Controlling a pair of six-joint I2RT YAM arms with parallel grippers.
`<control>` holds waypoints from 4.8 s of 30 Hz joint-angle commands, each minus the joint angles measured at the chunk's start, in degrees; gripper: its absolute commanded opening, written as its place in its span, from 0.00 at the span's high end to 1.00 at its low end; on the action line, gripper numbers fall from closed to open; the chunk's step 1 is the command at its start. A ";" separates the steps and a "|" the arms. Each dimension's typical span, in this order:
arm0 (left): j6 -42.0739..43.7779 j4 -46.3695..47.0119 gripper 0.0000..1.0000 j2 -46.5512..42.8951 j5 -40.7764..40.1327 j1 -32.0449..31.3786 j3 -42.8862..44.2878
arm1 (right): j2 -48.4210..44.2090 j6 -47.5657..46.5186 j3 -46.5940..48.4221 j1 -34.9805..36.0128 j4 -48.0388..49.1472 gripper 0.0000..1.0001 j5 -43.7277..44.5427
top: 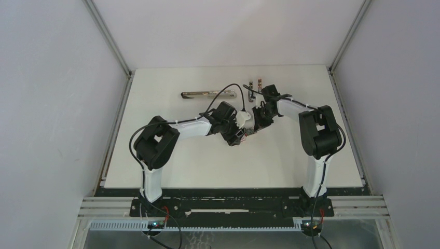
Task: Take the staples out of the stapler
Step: Close the staple box at the center of the board.
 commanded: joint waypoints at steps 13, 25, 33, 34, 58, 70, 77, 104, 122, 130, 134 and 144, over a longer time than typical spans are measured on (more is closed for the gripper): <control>-0.93 -1.81 0.29 -2.57 -2.46 -0.12 0.61 | -4.70 0.88 0.84 -0.27 -0.87 0.94 1.00; -1.10 -2.03 0.26 -2.55 -1.71 -0.13 0.46 | -3.37 1.15 0.83 2.29 -0.08 0.94 5.14; -1.14 -2.20 0.21 -3.02 -1.31 -0.12 0.28 | -3.23 1.33 0.88 2.81 0.18 0.97 6.54; -1.06 -2.41 0.20 -3.00 -1.29 -0.12 0.32 | -3.23 1.39 0.83 2.85 0.25 0.97 6.68; -1.66 -1.93 0.25 -2.09 -3.04 -0.17 -0.65 | -3.92 1.50 0.84 4.12 0.28 1.00 7.63; -1.82 -1.38 0.33 -1.50 -3.09 -0.22 -1.43 | -4.66 1.50 0.83 4.43 0.01 1.00 7.64; -1.94 -0.55 0.43 -1.09 -3.52 -0.39 -2.41 | -4.79 1.57 0.83 4.60 -0.12 1.00 7.57; -2.68 -0.02 0.42 -0.36 -2.65 -1.35 -3.66 | -4.79 3.43 0.83 5.20 0.80 1.00 8.57; -3.03 0.32 0.43 0.25 -2.52 -1.35 -3.70 | -4.93 3.70 0.83 5.74 1.14 1.00 8.61; -3.03 0.43 0.47 0.39 -2.28 -1.35 -3.54 | -5.28 3.99 0.85 5.88 1.58 1.00 8.57; -3.08 0.43 0.50 0.50 -2.30 -1.35 -3.63 | -5.37 4.05 0.83 5.91 1.55 1.00 8.88; -3.14 0.50 0.52 0.61 -2.28 -1.35 -3.60 | -5.37 4.14 0.83 5.90 1.74 1.00 8.59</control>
